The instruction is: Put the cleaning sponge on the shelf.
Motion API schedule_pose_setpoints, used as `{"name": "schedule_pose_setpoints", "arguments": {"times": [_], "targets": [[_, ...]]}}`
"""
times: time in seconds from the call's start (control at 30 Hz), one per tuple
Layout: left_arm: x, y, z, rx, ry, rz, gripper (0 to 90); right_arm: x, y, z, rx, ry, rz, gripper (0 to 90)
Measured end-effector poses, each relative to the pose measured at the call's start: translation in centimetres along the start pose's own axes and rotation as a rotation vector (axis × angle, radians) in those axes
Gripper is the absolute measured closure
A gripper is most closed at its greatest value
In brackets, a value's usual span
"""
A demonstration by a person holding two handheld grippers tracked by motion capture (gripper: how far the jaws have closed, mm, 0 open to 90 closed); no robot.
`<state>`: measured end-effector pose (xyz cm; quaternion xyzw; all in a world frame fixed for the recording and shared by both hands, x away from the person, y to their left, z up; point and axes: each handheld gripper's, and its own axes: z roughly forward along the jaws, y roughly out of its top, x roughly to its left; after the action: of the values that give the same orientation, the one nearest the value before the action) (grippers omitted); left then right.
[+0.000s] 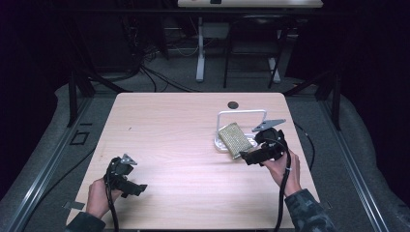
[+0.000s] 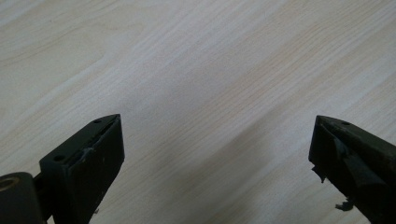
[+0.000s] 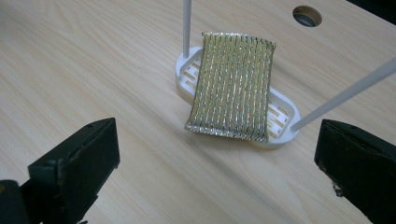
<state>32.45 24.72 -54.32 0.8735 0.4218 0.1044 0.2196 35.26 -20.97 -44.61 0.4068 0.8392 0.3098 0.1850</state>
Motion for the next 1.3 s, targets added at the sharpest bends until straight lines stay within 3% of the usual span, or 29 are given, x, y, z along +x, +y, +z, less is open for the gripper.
{"name": "schedule_pose_setpoints", "arguments": {"times": [0.67, 1.1, 1.3], "targets": [[0.0, -0.1, 0.2, 0.014, 0.007, -0.007, 3.4, -1.6, -6.2, -3.7, 0.025, -0.016, 0.098, 0.0], [0.0, 0.0, 0.2, 0.008, -0.003, 0.002, 3.2, -2.3, -10.4, -2.8, 0.056, -0.037, 0.166, 0.0], [-0.1, 0.2, 0.1, 0.002, -0.014, 0.012, 3.2, -2.6, -12.1, -1.8, 0.125, -0.046, 0.183, 0.0]]}}
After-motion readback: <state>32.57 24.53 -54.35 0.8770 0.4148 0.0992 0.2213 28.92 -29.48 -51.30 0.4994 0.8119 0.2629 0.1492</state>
